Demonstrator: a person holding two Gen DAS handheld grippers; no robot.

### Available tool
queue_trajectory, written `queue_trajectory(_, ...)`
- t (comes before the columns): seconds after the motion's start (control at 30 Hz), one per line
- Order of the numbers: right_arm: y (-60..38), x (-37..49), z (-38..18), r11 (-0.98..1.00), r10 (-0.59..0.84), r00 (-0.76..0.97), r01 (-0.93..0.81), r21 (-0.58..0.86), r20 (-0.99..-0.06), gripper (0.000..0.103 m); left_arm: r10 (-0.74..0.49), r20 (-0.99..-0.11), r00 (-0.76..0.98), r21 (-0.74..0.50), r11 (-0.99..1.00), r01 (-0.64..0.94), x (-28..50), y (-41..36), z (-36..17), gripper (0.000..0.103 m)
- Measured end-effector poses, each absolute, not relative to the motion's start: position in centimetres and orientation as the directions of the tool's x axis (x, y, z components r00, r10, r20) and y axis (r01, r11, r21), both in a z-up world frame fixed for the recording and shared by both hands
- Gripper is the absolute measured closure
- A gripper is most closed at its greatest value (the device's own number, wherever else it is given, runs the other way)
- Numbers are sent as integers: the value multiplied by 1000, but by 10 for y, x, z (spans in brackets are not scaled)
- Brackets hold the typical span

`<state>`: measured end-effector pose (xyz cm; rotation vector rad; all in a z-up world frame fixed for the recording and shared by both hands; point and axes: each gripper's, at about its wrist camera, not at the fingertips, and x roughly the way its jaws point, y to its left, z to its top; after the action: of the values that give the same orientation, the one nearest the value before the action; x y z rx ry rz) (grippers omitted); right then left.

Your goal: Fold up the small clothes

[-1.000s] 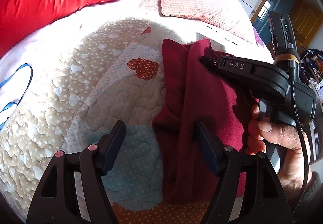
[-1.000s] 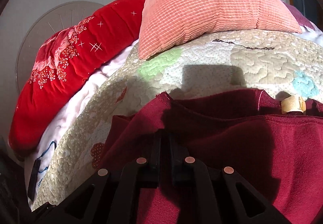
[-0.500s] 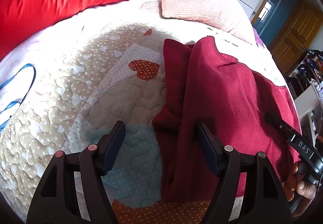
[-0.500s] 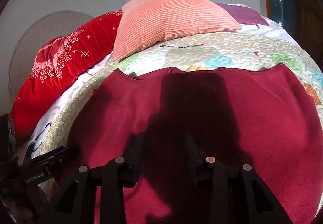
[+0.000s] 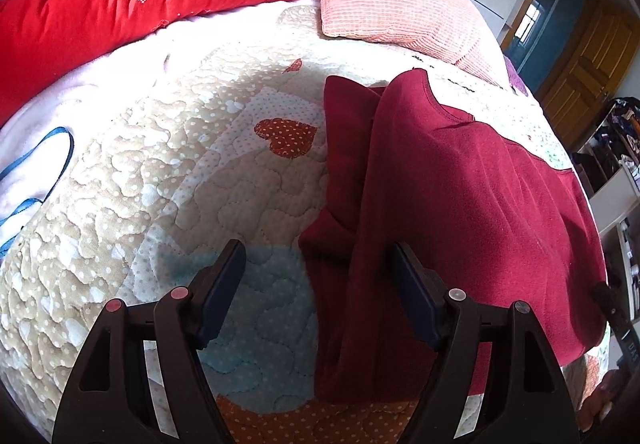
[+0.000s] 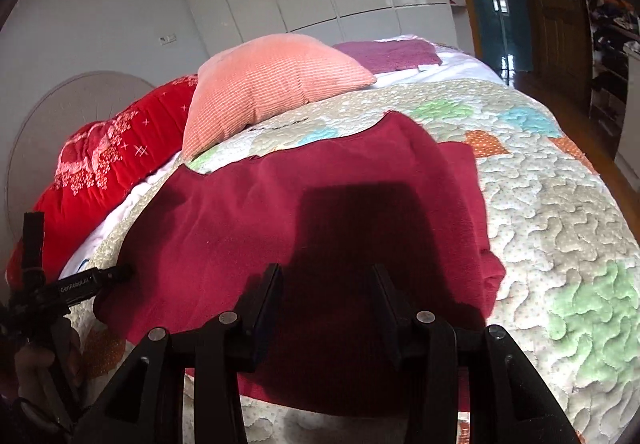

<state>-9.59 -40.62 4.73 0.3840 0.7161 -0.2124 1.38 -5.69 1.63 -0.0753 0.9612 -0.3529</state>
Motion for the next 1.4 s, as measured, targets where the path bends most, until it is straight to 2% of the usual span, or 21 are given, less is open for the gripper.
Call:
queue_trajectory(0.07, -419, -96, 42, 892, -73, 722, 356, 279, -689, 60, -324, -787, 525, -211, 941, 265, 13, -58, 17, 28)
queue_trajectory(0.2, -441, -107, 27, 844, 26, 782, 317, 433, -623, 60, -323, -784, 530, -211, 942, 261, 12, -58, 15, 27)
queue_trajectory(0.27, -449, -109, 23, 814, 77, 800, 294, 501, -594, 60, -317, -784, 534, -211, 944, 252, 12, -58, 13, 23)
queue_trajectory(0.37, -456, -112, 18, 782, 116, 815, 277, 558, -567, 60, -310, -781, 543, -199, 947, 254, 11, -59, 13, 23)
queue_trajectory(0.57, -453, -114, 23, 788, 98, 818, 284, 546, -566, 60, -305, -781, 545, -191, 948, 256, 10, -60, 13, 22)
queue_trajectory(0.7, -444, -120, 36, 825, -39, 808, 358, 437, -588, 62, -309, -784, 539, -199, 946, 255, 12, -60, 13, 22)
queue_trajectory(0.8, -437, -110, 32, 844, -88, 750, 406, 351, -656, 75, -309, -784, 538, -198, 946, 255, 12, -59, 13, 22)
queue_trajectory(0.97, -443, -116, 33, 821, -148, 730, 467, 329, -667, 95, -314, -788, 530, -204, 945, 256, 13, -58, 13, 22)
queue_trajectory(1.07, -447, -118, 33, 810, -140, 727, 474, 345, -672, 96, -314, -789, 528, -204, 945, 257, 12, -59, 13, 22)
queue_trajectory(1.17, -431, -122, 50, 826, -164, 736, 467, 317, -657, 89, -321, -797, 512, -214, 942, 257, 11, -57, 13, 22)
queue_trajectory(1.23, -414, -114, 63, 860, -111, 758, 398, 321, -642, 76, -331, -803, 495, -233, 940, 249, 10, -55, 13, 22)
queue_trajectory(1.27, -404, -106, 69, 879, -68, 762, 351, 322, -644, 57, -338, -806, 486, -246, 938, 244, 9, -53, 14, 22)
queue_trajectory(1.3, -392, -97, 74, 895, -25, 765, 304, 326, -644, 47, -347, -808, 476, -260, 935, 241, 9, -51, 14, 22)
queue_trajectory(1.4, -350, -60, 83, 929, 97, 742, 172, 328, -663, 46, -375, -810, 451, -301, 926, 229, 5, -43, 14, 22)
